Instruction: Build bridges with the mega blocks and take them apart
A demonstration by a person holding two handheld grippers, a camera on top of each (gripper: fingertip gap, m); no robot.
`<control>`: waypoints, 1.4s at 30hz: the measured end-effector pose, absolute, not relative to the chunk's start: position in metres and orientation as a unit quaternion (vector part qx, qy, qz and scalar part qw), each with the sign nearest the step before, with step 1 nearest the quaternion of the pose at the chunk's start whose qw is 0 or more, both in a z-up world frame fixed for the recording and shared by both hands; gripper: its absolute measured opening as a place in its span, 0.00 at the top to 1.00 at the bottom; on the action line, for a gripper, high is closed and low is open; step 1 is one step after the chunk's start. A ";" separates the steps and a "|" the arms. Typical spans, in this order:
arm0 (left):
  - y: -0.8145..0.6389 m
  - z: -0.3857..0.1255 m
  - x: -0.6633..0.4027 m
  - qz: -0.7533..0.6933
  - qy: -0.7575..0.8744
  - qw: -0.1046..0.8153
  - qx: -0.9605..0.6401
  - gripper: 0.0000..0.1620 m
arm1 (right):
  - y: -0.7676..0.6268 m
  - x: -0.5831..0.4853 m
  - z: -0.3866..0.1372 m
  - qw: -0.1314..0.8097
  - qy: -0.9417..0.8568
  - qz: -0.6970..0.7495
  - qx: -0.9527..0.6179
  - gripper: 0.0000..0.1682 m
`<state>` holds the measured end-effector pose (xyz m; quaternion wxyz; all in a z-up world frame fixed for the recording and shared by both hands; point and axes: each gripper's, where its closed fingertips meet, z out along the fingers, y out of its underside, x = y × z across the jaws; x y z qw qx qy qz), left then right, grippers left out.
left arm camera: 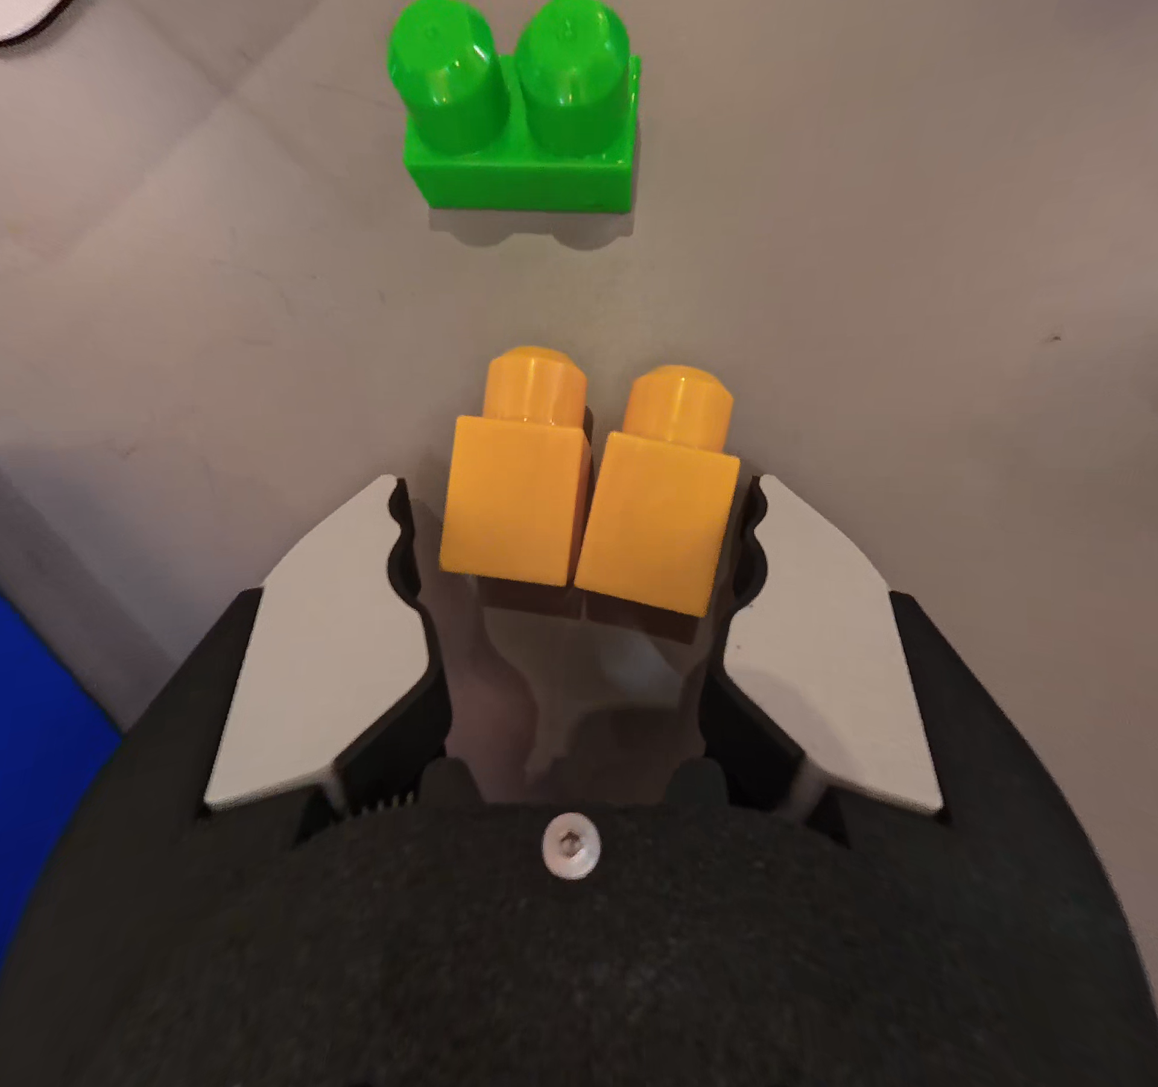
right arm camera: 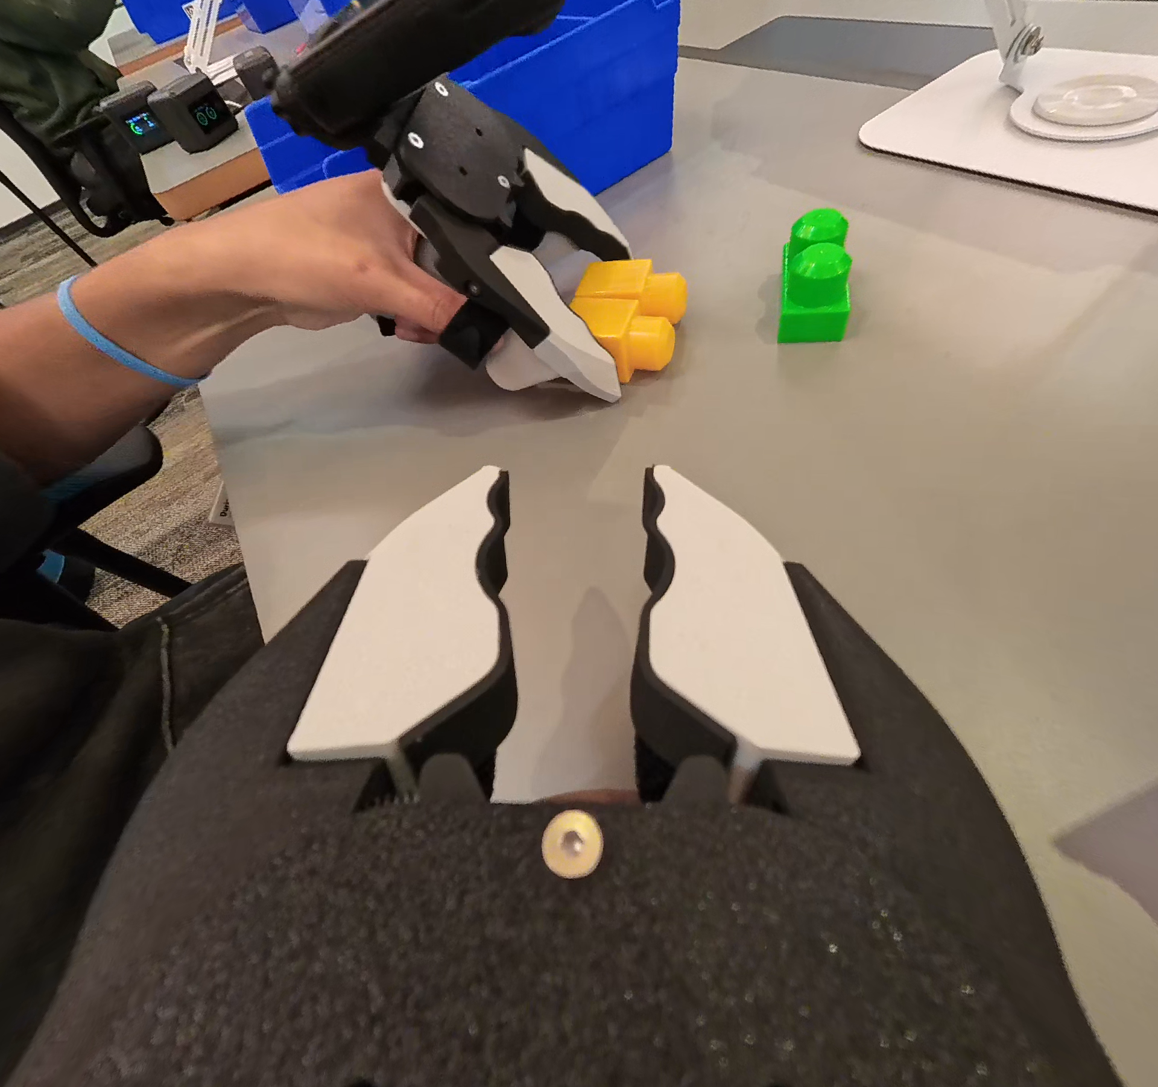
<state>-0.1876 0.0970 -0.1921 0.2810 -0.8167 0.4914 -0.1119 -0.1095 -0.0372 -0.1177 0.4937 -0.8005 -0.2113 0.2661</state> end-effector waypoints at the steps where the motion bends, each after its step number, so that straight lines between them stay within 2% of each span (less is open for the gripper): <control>1: 0.097 -0.193 -0.187 -0.114 0.493 0.278 -0.817 0.40 | -0.037 -0.110 -0.118 0.494 -0.212 0.266 -0.800 0.76; 4: 0.093 -0.194 -0.185 -0.134 0.495 0.256 -0.820 0.50 | -0.037 -0.111 -0.117 0.493 -0.214 0.267 -0.800 0.76; 14: 0.089 -0.193 -0.191 -0.132 0.493 0.247 -0.824 0.52 | -0.036 -0.112 -0.121 0.488 -0.215 0.271 -0.801 0.76; 18: 0.084 -0.186 -0.190 -0.160 0.491 0.280 -0.809 0.52 | -0.035 -0.111 -0.121 0.489 -0.213 0.270 -0.802 0.76; 22: 0.079 -0.170 -0.198 -0.162 0.496 0.353 -0.777 0.55 | -0.034 -0.110 -0.122 0.488 -0.210 0.269 -0.803 0.76; 35: 0.077 -0.186 -0.211 -0.158 0.474 0.328 -0.802 0.52 | -0.033 -0.117 -0.126 0.481 -0.222 0.260 -0.807 0.76; 37: 0.076 -0.180 -0.209 -0.167 0.470 0.332 -0.801 0.51 | -0.034 -0.117 -0.127 0.480 -0.222 0.260 -0.808 0.76; 39: 0.069 -0.166 -0.211 -0.178 0.462 0.342 -0.799 0.45 | -0.034 -0.116 -0.128 0.479 -0.221 0.260 -0.809 0.76; 42: 0.049 -0.145 -0.229 -0.176 0.446 0.371 -0.795 0.45 | -0.036 -0.114 -0.128 0.479 -0.219 0.260 -0.809 0.76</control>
